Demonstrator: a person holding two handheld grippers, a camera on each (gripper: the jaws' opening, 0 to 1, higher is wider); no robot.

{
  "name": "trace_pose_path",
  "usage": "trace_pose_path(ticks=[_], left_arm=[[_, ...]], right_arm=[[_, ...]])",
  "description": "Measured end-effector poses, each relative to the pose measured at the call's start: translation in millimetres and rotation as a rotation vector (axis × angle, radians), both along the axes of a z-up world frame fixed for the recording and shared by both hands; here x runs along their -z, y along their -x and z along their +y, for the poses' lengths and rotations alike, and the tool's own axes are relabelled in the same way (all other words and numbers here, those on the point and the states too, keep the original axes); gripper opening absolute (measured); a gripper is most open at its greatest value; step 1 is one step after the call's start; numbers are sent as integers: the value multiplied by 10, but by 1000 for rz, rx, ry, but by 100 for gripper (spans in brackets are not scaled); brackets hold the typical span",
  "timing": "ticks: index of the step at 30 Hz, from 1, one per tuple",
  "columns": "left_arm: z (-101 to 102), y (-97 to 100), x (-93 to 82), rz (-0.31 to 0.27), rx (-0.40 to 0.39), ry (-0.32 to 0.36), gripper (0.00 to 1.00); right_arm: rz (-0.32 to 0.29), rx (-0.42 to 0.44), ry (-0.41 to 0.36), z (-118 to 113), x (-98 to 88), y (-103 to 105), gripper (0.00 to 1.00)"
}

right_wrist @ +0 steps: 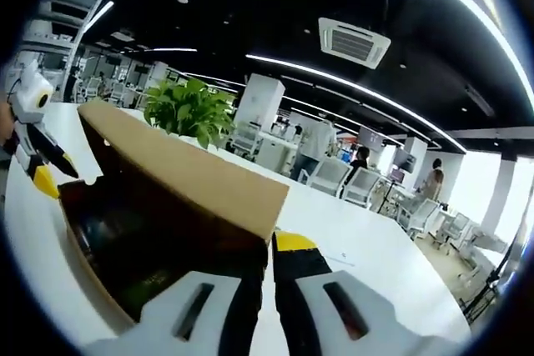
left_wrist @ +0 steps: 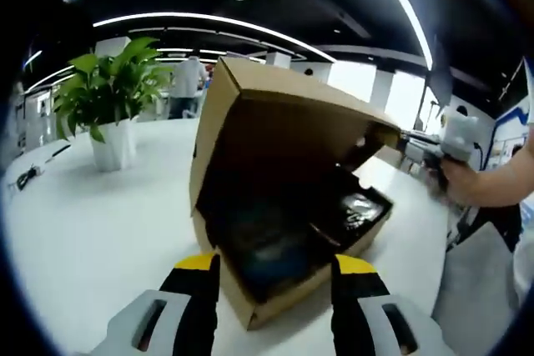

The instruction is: Operate the shoe box by opening the lid, removing the specified soft item, and placing it in the target area until the item is outside and the box remains undamaged.

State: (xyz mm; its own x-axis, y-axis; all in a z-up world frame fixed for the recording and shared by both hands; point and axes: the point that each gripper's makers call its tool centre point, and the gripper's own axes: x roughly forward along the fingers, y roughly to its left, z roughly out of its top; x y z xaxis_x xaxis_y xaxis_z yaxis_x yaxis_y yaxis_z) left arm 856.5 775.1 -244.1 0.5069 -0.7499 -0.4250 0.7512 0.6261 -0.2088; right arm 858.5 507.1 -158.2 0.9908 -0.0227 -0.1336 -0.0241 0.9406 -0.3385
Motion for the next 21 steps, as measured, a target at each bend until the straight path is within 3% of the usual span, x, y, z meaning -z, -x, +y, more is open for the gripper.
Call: trace_pose_path(ticks=[10, 21], left_arm=[[55, -116, -59, 30, -123, 22, 52], [217, -222, 140, 90, -267, -108, 33]], right_arm=[[-4, -5, 5, -7, -29, -54, 1], [-9, -18, 10, -32, -72, -174, 1]])
